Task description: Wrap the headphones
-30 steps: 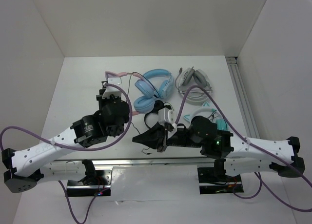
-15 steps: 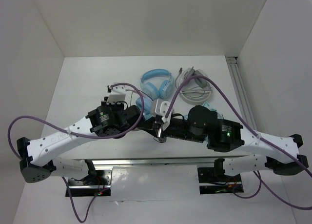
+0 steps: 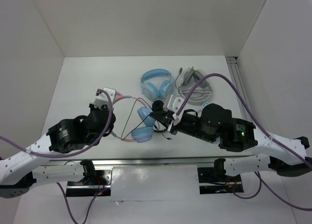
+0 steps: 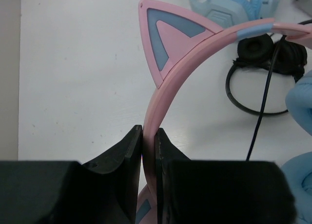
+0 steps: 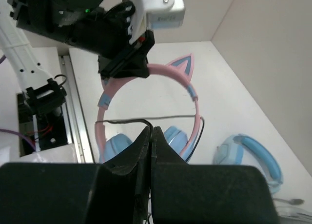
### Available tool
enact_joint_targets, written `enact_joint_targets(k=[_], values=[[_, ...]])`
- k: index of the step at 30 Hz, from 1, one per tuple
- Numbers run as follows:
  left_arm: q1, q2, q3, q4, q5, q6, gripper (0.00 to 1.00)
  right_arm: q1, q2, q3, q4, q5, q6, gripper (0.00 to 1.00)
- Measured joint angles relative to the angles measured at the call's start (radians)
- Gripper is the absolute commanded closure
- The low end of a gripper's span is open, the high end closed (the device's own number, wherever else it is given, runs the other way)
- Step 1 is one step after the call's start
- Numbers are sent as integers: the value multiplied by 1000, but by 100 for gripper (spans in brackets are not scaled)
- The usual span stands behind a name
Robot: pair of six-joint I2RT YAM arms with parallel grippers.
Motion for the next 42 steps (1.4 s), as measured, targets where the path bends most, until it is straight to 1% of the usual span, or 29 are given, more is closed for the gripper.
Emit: enact_joint_targets(k=[5,8,11,15,23,26,29,31,32,34,35,38,42], values=[[0,47,-31,76,101,93,100,0,23,32,-37,82,-45,100],[-2,30,-66,97,166,139,100,0,34,28,-57,153,-81,100],[-2,-5,-68,107,235,189,100,-2,36,6,-50,224,-115,100],[-2,-48,-40,105,338,240,100,-72,36,-15,-41,231,-141,100],[-2,-102,114,81,523,300,100,-234,35,-45,-30,118,-152,100],[-2,-124,171,77,552,312,100,-284,35,-63,-13,50,-150,100],[1,-130,218,57,549,320,100,-315,35,-85,24,-23,-140,100],[2,-121,243,39,542,318,100,-333,35,-108,50,-68,-131,96],[2,-112,253,33,539,316,100,-344,35,-121,69,-90,-123,90],[2,-94,270,24,532,313,100,-367,35,-153,111,-131,-103,88],[2,-85,275,20,530,313,100,-380,35,-169,129,-147,-97,85],[2,-71,277,20,530,304,100,-412,35,-222,182,-198,-67,81],[1,-72,277,27,531,287,100,-442,35,-277,251,-261,-31,71]])
